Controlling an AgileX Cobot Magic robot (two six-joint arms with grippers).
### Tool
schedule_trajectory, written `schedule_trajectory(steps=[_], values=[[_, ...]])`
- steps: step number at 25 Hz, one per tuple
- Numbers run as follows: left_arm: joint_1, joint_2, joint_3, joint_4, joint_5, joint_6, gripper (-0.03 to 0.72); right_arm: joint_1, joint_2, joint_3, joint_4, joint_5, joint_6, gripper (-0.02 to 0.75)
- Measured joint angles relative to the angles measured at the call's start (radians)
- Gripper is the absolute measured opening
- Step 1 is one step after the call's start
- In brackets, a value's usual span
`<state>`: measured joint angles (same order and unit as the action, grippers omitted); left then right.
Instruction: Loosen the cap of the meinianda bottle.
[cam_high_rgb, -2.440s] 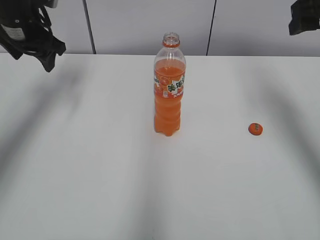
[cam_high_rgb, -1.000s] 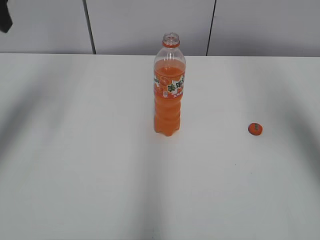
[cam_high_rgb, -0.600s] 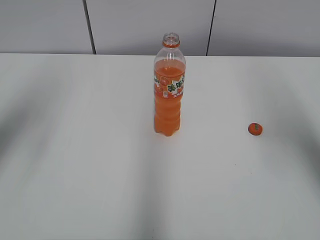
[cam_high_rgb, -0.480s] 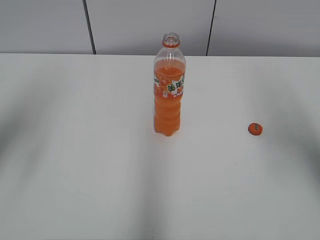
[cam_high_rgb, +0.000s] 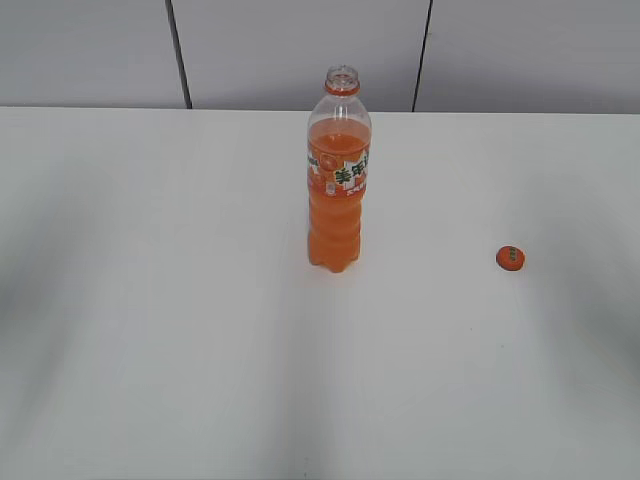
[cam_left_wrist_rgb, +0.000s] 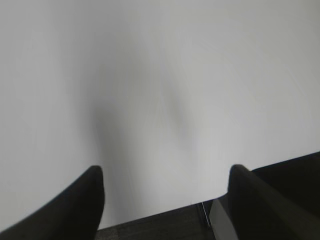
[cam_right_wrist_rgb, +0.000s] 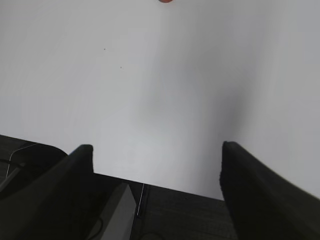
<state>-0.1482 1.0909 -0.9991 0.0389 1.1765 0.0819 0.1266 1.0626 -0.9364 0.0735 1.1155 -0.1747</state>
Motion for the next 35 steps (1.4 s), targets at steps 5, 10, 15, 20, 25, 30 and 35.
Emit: schedule_trajectory(steps=[5, 10, 15, 20, 25, 30, 35], values=[[0.000, -0.087, 0.111, -0.027, -0.027, 0.000, 0.472, 0.000, -0.064, 0.081, 0.000, -0.024, 0.000, 0.587], [0.000, -0.194, 0.216, -0.039, -0.093, 0.000, 0.471, 0.000, -0.130, 0.176, 0.000, -0.085, 0.000, 0.587], [0.000, -0.322, 0.307, -0.039, -0.124, 0.000, 0.470, 0.000, -0.197, 0.285, 0.000, -0.101, 0.000, 0.587], [0.000, -0.396, 0.359, -0.039, -0.137, 0.000, 0.470, 0.000, -0.304, 0.371, 0.001, -0.103, 0.001, 0.586], [0.000, -0.456, 0.400, -0.039, -0.145, 0.000, 0.470, 0.000, -0.363, 0.427, 0.001, -0.109, 0.001, 0.586], [0.000, -0.490, 0.429, -0.039, -0.145, 0.000, 0.454, 0.000, -0.406, 0.457, 0.000, -0.114, 0.001, 0.586], [0.000, -0.526, 0.429, -0.039, -0.145, 0.000, 0.439, 0.000, -0.410, 0.490, -0.002, -0.111, 0.001, 0.586]])
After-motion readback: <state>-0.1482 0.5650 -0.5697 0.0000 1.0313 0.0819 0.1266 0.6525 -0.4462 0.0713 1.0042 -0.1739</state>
